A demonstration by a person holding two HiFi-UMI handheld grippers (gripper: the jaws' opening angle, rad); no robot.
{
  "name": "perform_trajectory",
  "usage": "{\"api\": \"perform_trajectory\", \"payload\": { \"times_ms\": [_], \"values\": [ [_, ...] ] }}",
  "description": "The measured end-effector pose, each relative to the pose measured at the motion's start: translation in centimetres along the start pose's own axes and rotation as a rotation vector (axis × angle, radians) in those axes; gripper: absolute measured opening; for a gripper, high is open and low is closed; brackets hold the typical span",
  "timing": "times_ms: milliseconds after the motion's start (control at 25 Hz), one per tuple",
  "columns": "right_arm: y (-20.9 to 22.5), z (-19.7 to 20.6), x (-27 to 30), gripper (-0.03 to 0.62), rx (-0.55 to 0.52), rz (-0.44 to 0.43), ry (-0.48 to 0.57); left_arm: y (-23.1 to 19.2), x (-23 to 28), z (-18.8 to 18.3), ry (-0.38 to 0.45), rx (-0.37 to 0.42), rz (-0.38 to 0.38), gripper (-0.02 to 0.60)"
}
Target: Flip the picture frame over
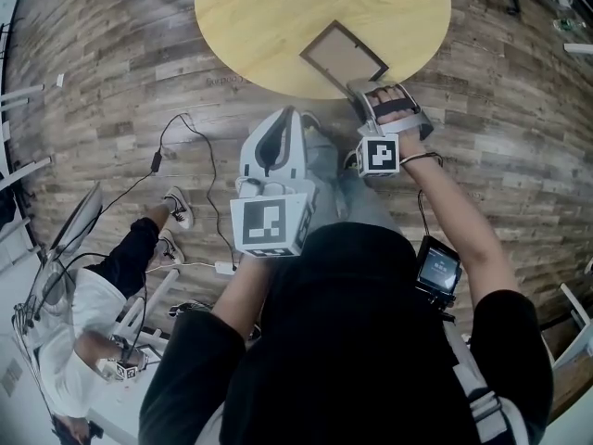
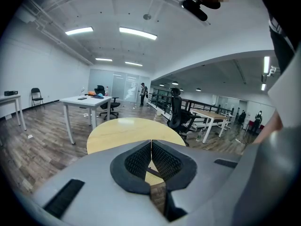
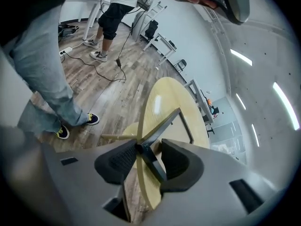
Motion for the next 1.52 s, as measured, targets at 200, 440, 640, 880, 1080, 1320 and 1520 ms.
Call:
{"api": "perform_trajectory", "payload": {
  "times_ms": [200, 440, 640, 880, 1080, 1320, 1520],
  "values": [
    [0.3, -0.7, -1.5, 0.158, 0.041, -0.019, 0.052, -0.4, 0.4, -0.4, 0.002, 0.015, 0.008, 0.023],
    [3.1, -2.0, -4.2, 0.118, 0.246, -0.045, 0.211, -0.6, 0.3, -0.8, 0.012, 0.023, 0.001, 0.023],
    [6.8, -0.8, -5.3, 0.097, 0.696, -0.157, 0.383, -0.8, 0.5, -1.0, 0.016, 0.019, -0.016, 0.023],
    [7.9, 4.1, -4.2, 0.084, 1.502, -0.352, 0.551, -1.0, -0.1, -0.7, 0.014, 0.022, -0.025, 0.023],
    [6.7, 8.2, -3.4, 0.078, 1.868, -0.359, 0.515, -0.7, 0.1, -0.9, 0.010, 0.026, -0.029, 0.023],
    [5.0, 9.2, -3.0, 0.078, 2.035, -0.369, 0.447, -0.4, 0.4, -1.1, 0.009, 0.035, -0.020, 0.023],
    [3.6, 9.6, -2.7, 0.080, 2.213, -0.427, 0.441, 0.0, 0.5, -1.2, 0.004, 0.043, -0.012, 0.023]
  ]
}}
Point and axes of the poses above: the fingertips, and each gripper's own axes: x forward along the fingers, y to its right, z out of its underside, the point moved 10 cm from there along -x, backward along the fingers, and after that the axes turned 5 degrees about -y, right-handed, at the moved point
